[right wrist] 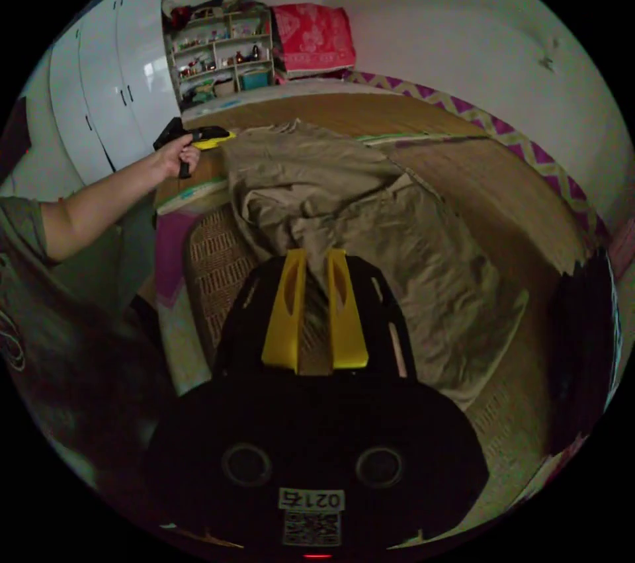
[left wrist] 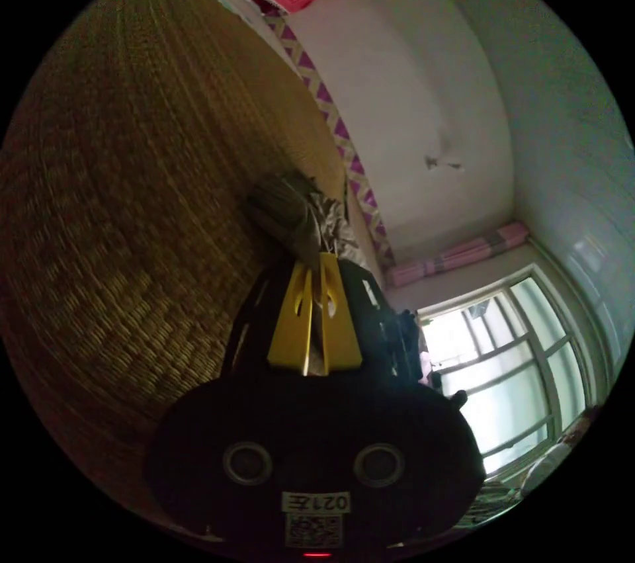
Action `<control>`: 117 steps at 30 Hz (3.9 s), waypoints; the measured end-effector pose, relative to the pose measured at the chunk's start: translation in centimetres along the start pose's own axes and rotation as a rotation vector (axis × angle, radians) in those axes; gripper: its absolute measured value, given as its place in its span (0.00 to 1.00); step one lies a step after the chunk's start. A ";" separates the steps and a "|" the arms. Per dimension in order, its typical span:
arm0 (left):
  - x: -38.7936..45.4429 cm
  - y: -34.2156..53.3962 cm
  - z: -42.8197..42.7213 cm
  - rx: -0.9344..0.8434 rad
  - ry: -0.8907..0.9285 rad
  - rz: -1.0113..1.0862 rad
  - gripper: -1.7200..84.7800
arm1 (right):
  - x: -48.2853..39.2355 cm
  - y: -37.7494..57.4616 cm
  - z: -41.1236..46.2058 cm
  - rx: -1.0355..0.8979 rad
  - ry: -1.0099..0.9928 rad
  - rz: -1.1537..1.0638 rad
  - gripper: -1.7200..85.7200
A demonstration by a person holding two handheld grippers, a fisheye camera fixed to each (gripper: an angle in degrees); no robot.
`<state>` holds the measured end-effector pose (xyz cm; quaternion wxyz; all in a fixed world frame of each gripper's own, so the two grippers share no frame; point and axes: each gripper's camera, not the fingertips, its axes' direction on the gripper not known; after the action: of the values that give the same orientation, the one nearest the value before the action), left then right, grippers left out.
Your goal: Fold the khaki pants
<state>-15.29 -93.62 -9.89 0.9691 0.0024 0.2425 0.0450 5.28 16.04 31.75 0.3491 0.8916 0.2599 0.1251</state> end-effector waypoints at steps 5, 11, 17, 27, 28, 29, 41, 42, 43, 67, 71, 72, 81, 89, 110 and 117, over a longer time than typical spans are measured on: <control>1.5 -2.4 -2.0 0.019 -0.025 0.097 0.01 | -3.9 -5.9 6.4 -0.136 0.028 -0.131 0.10; 1.9 -4.7 -3.7 0.026 0.011 0.109 0.01 | -2.6 -8.5 7.6 -0.197 0.177 -0.100 0.07; 2.4 -6.6 -4.8 0.027 0.026 0.114 0.01 | -0.4 -10.4 5.5 -0.240 0.069 -0.144 0.10; 3.2 -8.3 -5.3 0.028 0.028 0.111 0.01 | 3.6 -13.2 1.8 -0.207 0.182 -0.124 0.01; 3.3 -8.4 -5.2 0.027 0.027 0.110 0.01 | 6.3 -13.4 -1.6 -0.120 0.131 -0.038 0.01; 3.3 -8.5 -5.1 0.027 0.026 0.109 0.01 | 9.5 -13.3 -6.0 -0.022 0.078 0.057 0.01; 3.7 -8.1 -3.0 0.007 0.013 0.056 0.01 | 40.8 19.7 -44.2 0.485 0.180 1.004 0.02; 3.6 -8.1 -2.9 -0.001 0.009 0.038 0.01 | 41.9 21.6 -43.7 0.476 0.146 1.044 0.02; 3.4 -8.2 -2.6 -0.014 0.003 0.005 0.01 | 44.0 25.4 -42.3 0.466 0.056 1.126 0.02; 22.6 6.2 18.5 -0.137 -0.184 1.017 0.10 | 42.6 -3.2 -20.8 -0.242 0.379 0.062 0.12; 22.8 7.4 26.1 -0.299 -0.234 1.126 0.14 | 43.8 -5.1 -16.4 -0.358 0.344 -0.043 0.13; 22.8 7.5 27.0 -0.329 -0.236 1.138 0.14 | 43.9 -5.3 -16.0 -0.371 0.327 -0.050 0.13; 22.2 10.0 33.8 -0.557 -0.190 1.237 0.15 | 40.9 -7.2 -19.0 -0.323 0.261 -0.081 0.01; 21.1 13.1 39.3 -0.849 -0.259 1.317 0.02 | 37.5 -6.7 -24.0 -0.193 0.236 -0.028 0.01; 16.8 28.8 2.1 -0.486 0.005 1.376 0.01 | 5.5 11.7 -45.0 0.057 0.156 -0.037 0.01; 6.5 31.2 0.6 -0.426 0.000 1.000 0.01 | 1.9 19.2 -38.2 -0.052 0.023 0.105 0.01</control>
<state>-12.00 -62.01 -11.60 0.8086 -0.0790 0.1973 0.5487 -1.36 26.42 72.71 0.3623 0.8930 0.2134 0.1605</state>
